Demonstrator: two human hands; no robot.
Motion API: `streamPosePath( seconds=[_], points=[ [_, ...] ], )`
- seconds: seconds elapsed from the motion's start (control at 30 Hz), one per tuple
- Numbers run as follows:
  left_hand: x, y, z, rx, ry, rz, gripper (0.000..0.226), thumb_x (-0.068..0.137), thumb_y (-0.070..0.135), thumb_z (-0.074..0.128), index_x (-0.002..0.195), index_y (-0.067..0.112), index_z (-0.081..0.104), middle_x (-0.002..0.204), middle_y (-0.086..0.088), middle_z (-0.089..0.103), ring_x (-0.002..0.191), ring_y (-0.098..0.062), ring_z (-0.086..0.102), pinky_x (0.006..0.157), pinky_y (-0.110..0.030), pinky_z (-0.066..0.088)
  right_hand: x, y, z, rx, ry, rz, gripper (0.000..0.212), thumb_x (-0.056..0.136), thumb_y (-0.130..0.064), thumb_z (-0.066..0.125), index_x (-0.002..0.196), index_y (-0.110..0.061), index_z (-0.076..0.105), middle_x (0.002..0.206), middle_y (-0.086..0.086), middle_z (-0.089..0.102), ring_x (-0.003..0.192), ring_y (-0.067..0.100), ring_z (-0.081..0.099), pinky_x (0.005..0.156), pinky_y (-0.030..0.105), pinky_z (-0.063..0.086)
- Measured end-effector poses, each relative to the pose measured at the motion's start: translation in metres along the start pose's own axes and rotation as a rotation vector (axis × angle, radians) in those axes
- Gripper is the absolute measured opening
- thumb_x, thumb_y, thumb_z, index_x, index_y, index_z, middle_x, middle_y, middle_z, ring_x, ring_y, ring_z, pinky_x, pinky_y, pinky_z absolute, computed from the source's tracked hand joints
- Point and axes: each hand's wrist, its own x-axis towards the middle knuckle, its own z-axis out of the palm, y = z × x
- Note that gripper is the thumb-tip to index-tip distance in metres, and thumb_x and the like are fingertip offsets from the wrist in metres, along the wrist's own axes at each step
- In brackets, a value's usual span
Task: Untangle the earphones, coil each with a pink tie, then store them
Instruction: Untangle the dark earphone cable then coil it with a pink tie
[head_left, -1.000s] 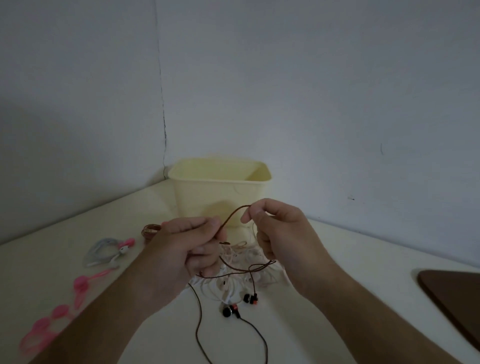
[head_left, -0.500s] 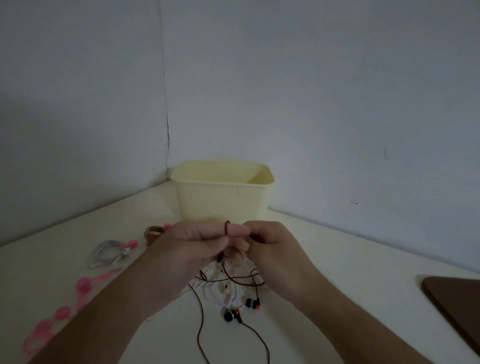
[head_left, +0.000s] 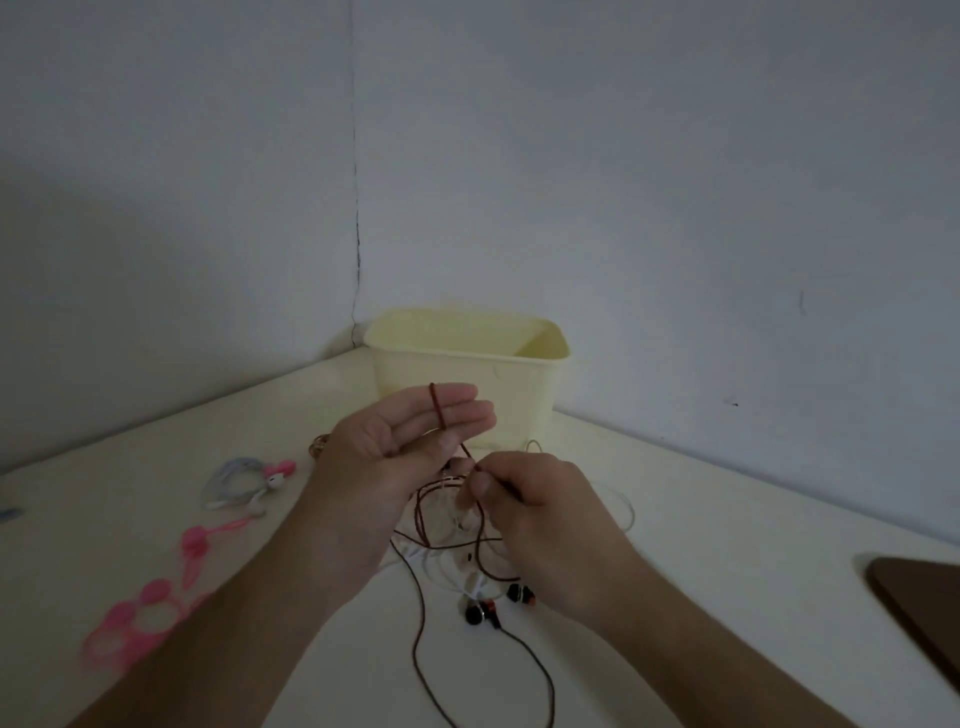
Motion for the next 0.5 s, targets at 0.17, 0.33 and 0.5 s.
streamPosePath(
  seconds=[0.17, 0.33, 0.5],
  points=[
    [0.002, -0.01, -0.002, 0.274, -0.037, 0.033, 0.034, 0.098, -0.013, 0.056, 0.117, 0.01, 0.073, 0.107, -0.004, 0.081, 0.108, -0.014, 0.075, 0.091, -0.022, 0.057, -0.003, -0.003, 0.001, -0.148, -0.012, -0.073, 0.028, 0.109, -0.028, 0.049, 0.094, -0.023, 0.072, 0.067, -0.015, 0.052, 0.064, 0.001, 0.048, 0.064, 0.027, 0.038],
    [-0.004, -0.02, -0.001, 0.551, -0.234, -0.004, 0.038, 0.101, -0.01, 0.049, 0.1, 0.014, 0.078, 0.091, -0.003, 0.078, 0.089, -0.02, 0.075, 0.08, -0.038, 0.059, 0.001, -0.004, -0.013, -0.17, 0.126, -0.083, 0.021, 0.099, -0.033, 0.063, 0.08, -0.025, 0.065, 0.069, -0.008, 0.065, 0.065, 0.01, 0.061, 0.063, 0.035, 0.052],
    [-0.004, -0.015, 0.007, 0.2, -0.343, -0.174, 0.044, 0.097, -0.012, 0.045, 0.085, 0.014, 0.079, 0.078, -0.009, 0.066, 0.068, -0.021, 0.064, 0.065, -0.033, 0.054, 0.006, 0.004, -0.025, -0.098, 0.318, -0.112, 0.024, 0.097, -0.033, 0.07, 0.074, -0.026, 0.064, 0.059, -0.011, 0.06, 0.06, 0.01, 0.056, 0.06, 0.036, 0.052]
  ],
)
